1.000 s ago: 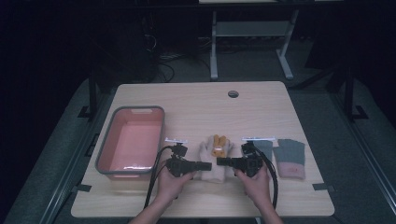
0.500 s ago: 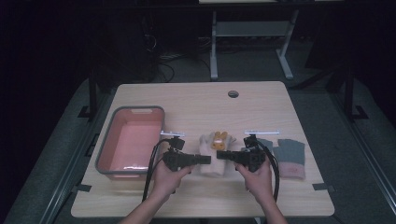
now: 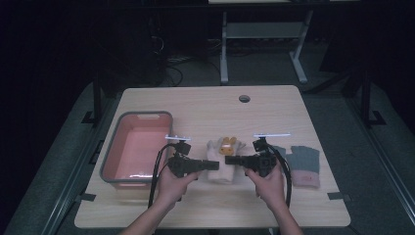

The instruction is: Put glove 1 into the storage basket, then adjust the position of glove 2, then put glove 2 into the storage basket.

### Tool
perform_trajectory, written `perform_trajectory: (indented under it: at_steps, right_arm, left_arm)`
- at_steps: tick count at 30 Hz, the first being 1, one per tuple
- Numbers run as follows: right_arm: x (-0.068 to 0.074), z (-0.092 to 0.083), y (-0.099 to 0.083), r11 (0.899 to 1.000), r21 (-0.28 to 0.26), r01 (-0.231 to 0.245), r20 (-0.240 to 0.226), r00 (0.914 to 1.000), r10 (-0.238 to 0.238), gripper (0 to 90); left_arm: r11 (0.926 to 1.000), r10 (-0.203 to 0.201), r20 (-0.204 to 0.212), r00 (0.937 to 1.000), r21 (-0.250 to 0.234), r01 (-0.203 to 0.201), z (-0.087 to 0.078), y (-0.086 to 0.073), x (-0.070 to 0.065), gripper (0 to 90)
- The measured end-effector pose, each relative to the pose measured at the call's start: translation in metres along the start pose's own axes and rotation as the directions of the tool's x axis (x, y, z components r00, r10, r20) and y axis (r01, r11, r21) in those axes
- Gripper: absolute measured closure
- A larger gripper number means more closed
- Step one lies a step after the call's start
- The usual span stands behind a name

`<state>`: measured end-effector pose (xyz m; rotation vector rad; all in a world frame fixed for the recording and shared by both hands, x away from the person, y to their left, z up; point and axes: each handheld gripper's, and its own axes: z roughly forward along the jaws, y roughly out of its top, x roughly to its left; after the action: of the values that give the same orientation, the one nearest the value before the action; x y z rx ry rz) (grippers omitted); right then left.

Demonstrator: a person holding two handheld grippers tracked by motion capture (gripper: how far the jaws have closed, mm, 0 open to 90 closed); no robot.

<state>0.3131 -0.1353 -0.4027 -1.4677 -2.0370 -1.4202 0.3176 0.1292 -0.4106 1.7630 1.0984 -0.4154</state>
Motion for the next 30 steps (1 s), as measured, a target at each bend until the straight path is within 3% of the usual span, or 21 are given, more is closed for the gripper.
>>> perform_trajectory:
  at_steps: [15,30]
  right_arm:
    - [0.005,0.002,0.012,1.000,0.013,0.000,-0.011,0.9999,0.000,80.7]
    - [0.020,0.007,0.041,1.000,0.023,0.012,-0.023,0.9997,-0.011,80.7]
  left_arm:
    - [1.0000,-0.005,0.010,0.9999,-0.002,0.005,-0.009,0.010,0.000,70.3]
    - [0.9995,-0.023,0.018,0.9996,-0.022,0.023,-0.030,0.033,-0.001,70.3]
